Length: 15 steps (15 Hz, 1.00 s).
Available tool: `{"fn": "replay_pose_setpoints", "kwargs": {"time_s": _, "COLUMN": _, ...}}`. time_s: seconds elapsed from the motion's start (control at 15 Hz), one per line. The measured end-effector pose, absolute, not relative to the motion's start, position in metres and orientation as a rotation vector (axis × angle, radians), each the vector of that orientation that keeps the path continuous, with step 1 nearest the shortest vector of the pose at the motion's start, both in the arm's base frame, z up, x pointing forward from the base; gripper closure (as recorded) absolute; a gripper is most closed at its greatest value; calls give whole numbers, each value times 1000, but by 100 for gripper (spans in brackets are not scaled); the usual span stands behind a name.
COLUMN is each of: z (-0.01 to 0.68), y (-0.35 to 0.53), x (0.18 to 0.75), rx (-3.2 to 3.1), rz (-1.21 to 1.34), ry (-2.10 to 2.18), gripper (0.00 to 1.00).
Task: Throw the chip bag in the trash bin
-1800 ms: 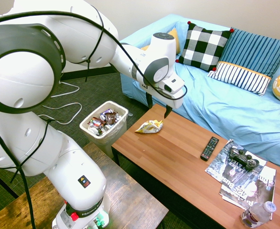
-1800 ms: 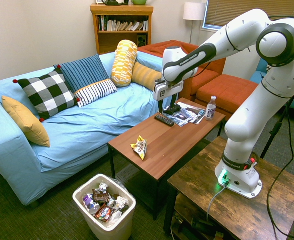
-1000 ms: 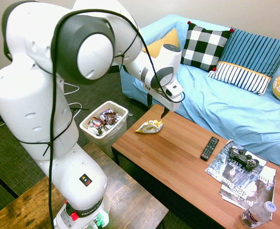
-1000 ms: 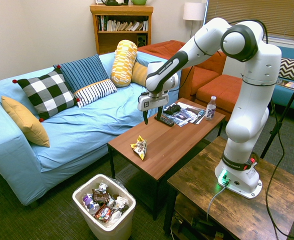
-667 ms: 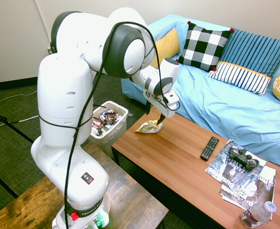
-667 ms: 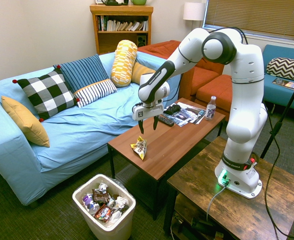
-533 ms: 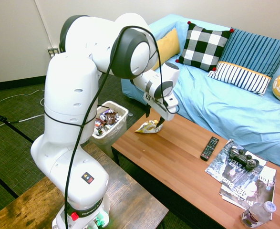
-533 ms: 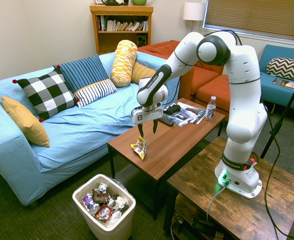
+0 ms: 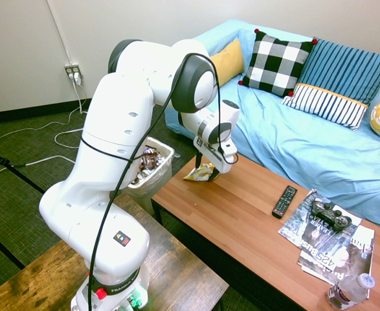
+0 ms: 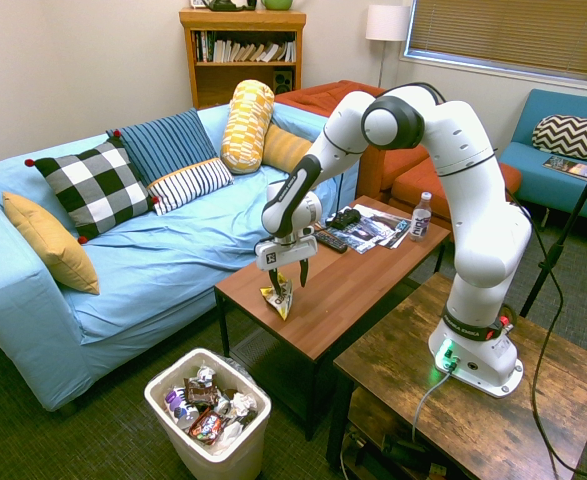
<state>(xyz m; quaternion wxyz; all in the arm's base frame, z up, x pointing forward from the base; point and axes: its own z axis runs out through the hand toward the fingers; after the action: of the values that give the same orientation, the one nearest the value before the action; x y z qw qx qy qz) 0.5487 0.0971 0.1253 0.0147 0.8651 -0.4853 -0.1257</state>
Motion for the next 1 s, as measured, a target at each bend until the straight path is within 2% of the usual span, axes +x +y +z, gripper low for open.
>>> {"fn": "replay_pose_setpoints", "kwargs": {"time_s": 1.0, "z": 118, "y": 103, "x": 549, "rx": 2668, "rz": -332, "ry": -1567, "gripper": 100}}
